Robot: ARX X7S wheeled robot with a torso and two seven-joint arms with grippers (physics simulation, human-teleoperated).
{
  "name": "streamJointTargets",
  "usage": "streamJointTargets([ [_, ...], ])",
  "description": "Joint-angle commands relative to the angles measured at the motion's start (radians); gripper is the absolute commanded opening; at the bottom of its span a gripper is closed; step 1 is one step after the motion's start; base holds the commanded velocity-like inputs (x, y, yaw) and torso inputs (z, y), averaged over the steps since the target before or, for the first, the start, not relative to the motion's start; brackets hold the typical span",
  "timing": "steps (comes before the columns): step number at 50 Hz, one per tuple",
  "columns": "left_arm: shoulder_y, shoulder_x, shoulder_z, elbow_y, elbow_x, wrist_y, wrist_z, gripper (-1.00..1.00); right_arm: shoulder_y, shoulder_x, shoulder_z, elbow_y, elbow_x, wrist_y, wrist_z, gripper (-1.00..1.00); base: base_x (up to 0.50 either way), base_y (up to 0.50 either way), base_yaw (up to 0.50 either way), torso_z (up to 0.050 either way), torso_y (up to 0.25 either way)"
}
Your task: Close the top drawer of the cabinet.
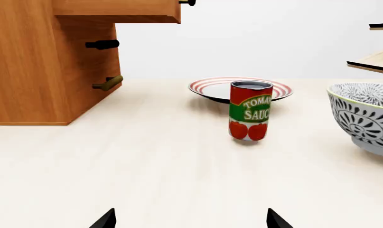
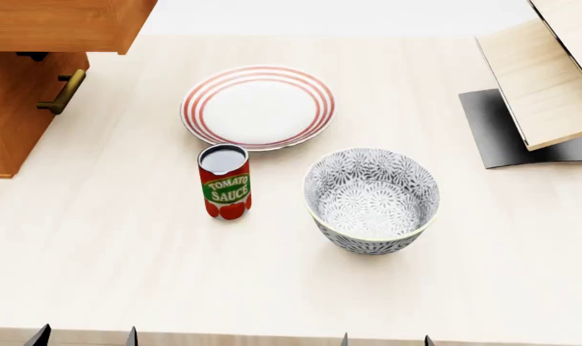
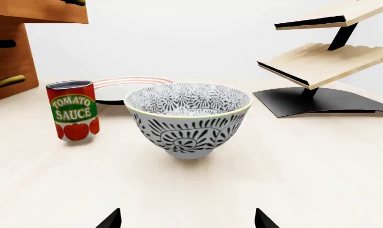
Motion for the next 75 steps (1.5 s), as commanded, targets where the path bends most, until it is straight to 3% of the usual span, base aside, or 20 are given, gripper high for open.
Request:
streamJointTargets([
  [1,0.001,-0.012,0.014,0.005,-0.012,-0.004,-0.014,1.00,0.002,0.013,-0.018,0.008,0.013,-0.006,0.018,1.00,0.00,0.00,0.00,0.000,0.000],
  [20,-0.017,-0.063,0.075,-0.043,-0.020,0.059,-0.083,1.00,-0.001,0.077,-0.120,-0.004,-0.025,-0.045,0.066,1.00,0.00,0.00,0.00,0.000,0.000],
  [27,-0.062,-0.079,0.107,-0.063,0.012,0.089,-0.095,1.00,0.068,0.083,-0.072,-0.151,0.056,0.118,0.070,1.00,0.00,0.00,0.00,0.000,0.000],
  [36,-0.204,-0.087,0.114,0.066,-0.006,-0.065,-0.094,1.00,0.271,0.076,-0.018,-0.253,0.153,0.332,0.090,1.00,0.00,0.00,0.00,0.000,0.000],
  [42,-0.228,-0.089,0.131,0.090,0.027,-0.166,-0.129,1.00,0.209,0.063,-0.024,-0.327,0.166,0.296,0.122,1.00,0.00,0.00,0.00,0.000,0.000],
  [46,-0.259,-0.086,0.146,0.117,0.058,-0.244,-0.156,1.00,0.211,0.010,0.068,-0.376,0.333,0.284,0.177,1.00,0.00,0.00,0.00,0.000,0.000],
  [51,-0.285,-0.100,0.181,0.143,0.099,-0.284,-0.166,1.00,0.209,0.021,0.033,-0.377,0.407,0.238,0.231,1.00,0.00,0.00,0.00,0.000,0.000],
  [58,-0.425,-0.128,0.306,0.146,0.226,-0.385,-0.132,1.00,0.238,0.040,-0.002,-0.367,0.411,0.252,0.273,1.00,0.00,0.00,0.00,0.000,0.000],
  [75,-0.887,-0.155,0.602,-0.122,0.486,-0.472,-0.001,1.00,0.273,0.093,0.010,-0.426,0.455,0.311,0.341,1.00,0.00,0.00,0.00,0.000,0.000],
])
